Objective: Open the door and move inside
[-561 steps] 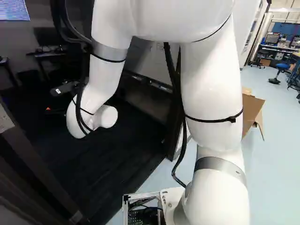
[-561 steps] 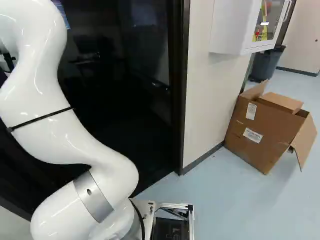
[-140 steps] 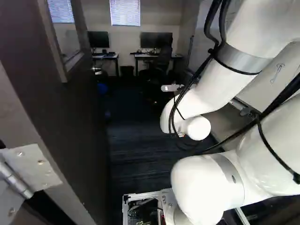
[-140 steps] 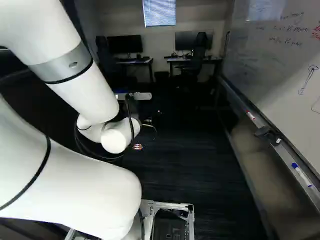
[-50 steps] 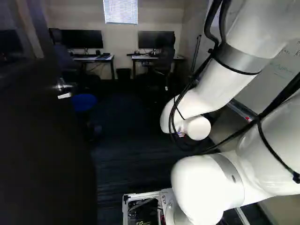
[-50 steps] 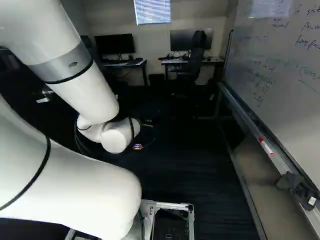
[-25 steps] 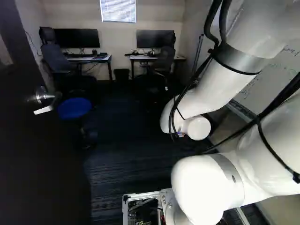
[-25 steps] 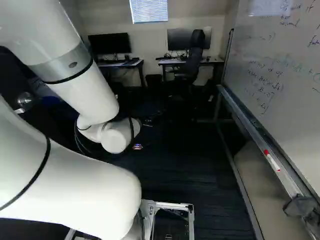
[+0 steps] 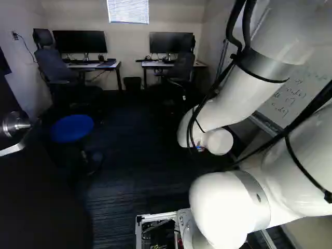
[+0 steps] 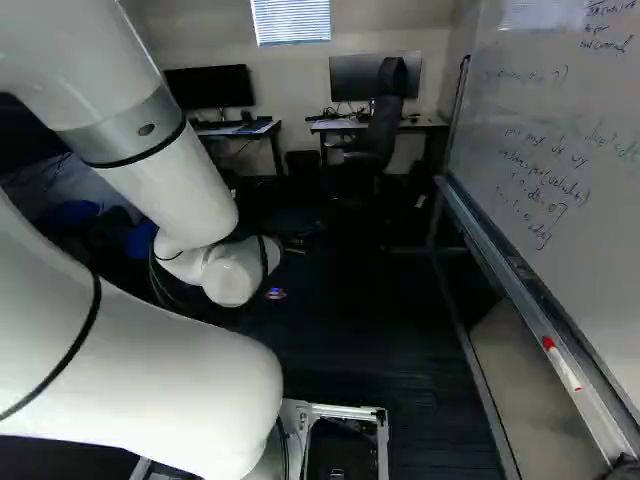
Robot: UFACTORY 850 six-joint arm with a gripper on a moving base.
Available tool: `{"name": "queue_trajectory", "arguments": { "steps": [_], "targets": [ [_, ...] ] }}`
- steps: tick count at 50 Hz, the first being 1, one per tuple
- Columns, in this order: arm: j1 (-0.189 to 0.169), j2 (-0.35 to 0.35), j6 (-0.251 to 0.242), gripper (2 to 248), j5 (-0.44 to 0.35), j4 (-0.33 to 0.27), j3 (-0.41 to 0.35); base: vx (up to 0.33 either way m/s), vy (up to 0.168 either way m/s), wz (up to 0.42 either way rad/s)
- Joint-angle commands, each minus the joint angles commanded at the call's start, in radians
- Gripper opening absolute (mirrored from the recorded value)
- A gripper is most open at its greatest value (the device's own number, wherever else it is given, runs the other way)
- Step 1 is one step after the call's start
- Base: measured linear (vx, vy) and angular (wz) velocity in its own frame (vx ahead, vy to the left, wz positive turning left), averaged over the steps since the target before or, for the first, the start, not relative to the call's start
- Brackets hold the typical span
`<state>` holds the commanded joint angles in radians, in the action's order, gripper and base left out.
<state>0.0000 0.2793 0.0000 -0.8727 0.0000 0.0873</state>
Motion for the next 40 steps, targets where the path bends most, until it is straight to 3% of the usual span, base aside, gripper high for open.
{"name": "queue_trajectory", "arguments": {
  "steps": [40],
  "targets": [
    [0.0,0.0,0.0,247,0.0,0.0,0.0,0.212,-0.005,-0.006]
  ]
}}
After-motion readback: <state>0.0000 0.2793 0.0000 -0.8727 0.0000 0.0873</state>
